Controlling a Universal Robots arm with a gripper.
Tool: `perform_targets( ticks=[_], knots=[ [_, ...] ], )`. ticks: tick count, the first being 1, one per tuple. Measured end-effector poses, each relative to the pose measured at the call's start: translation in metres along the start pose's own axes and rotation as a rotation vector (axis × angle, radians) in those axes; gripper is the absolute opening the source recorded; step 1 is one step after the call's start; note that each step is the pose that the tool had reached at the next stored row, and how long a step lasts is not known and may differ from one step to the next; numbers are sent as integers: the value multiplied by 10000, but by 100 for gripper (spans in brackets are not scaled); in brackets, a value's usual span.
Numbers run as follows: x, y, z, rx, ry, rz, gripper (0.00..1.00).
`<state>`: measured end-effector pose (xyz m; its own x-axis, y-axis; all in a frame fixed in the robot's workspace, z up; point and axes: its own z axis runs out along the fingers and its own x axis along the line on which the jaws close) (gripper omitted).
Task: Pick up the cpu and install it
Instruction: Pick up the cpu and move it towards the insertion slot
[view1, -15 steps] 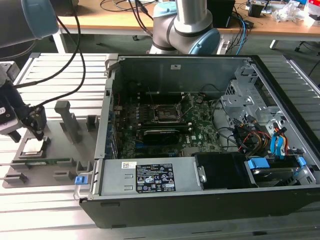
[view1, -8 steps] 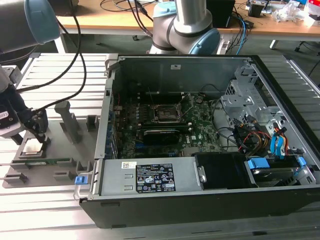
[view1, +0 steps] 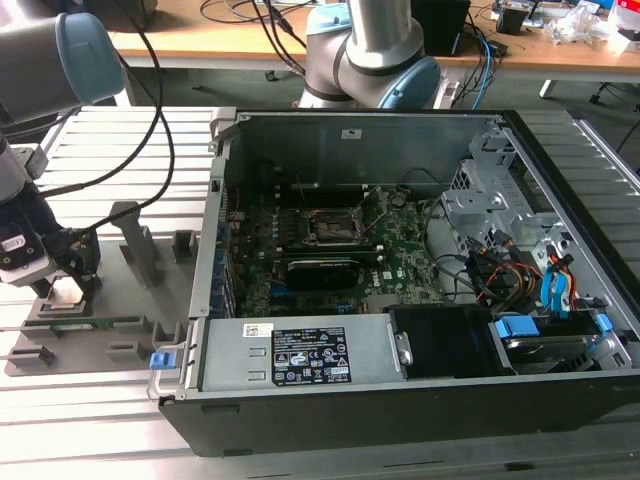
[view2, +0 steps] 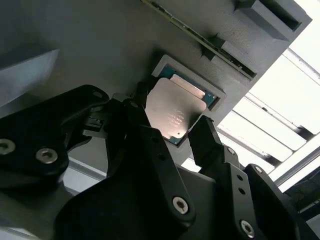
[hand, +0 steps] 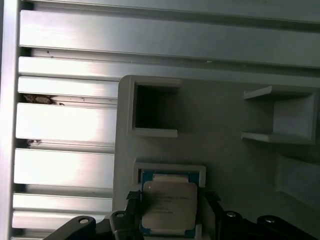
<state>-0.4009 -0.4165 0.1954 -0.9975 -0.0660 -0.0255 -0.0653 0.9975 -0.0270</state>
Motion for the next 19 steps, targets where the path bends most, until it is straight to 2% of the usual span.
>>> perform_targets(
  ticks=[4, 10, 15, 17, 19],
  knots=[
    [10, -25, 25, 2, -4, -86, 60],
    [11, -26, 78, 4, -2, -146, 60],
    [11, -26, 80, -5, -5, -145, 60],
    [11, -26, 80, -9, -5, -145, 55],
    [11, -26, 80, -11, -6, -145, 55]
  ],
)
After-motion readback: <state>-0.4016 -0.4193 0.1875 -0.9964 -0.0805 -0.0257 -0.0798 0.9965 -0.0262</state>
